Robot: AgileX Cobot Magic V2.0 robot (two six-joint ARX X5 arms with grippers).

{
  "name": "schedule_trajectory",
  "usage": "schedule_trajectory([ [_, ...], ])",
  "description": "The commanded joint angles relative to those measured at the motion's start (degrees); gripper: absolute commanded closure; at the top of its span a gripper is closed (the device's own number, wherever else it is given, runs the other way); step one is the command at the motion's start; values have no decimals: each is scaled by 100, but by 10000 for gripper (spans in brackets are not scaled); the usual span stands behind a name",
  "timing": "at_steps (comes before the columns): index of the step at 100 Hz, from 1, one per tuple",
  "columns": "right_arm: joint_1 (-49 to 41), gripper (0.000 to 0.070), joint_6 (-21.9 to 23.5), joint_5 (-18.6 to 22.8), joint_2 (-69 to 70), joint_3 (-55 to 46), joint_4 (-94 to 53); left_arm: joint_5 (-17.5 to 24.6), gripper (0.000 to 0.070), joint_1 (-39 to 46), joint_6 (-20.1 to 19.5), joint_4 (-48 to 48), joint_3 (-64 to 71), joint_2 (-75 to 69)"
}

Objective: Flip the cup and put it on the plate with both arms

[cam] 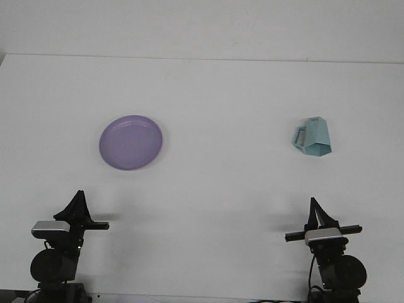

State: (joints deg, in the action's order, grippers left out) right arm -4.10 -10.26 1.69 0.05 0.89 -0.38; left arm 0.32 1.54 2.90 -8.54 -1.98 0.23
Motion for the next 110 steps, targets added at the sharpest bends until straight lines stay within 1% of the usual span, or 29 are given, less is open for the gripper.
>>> schedule_trajectory([
  [1, -4, 700, 28, -17, 0, -15, 83, 7, 685, 4, -48, -57, 118, -4],
  [60, -4, 700, 28, -17, 0, -15, 83, 7, 685, 4, -44, -63, 118, -4],
  [77, -4, 700, 59, -2, 0, -15, 85, 7, 685, 4, 131, -61, 116, -4],
  [87, -9, 700, 372, 22, 0, -15, 103, 7, 685, 4, 151, -48, 118, -4],
  [95, -7, 700, 756, 15, 0, -15, 96, 7, 687, 4, 404, -55, 118, -4],
  [99, -7, 700, 1049, 15, 0, -15, 90, 7, 688, 4, 450, -55, 116, -4],
  [105, -7, 700, 1617, -22, 0, -15, 118, 9, 689, 4, 479, -55, 116, -4],
  [110, -7, 700, 1954, -17, 0, -11, 210, 9, 689, 4, 525, -55, 116, -4],
])
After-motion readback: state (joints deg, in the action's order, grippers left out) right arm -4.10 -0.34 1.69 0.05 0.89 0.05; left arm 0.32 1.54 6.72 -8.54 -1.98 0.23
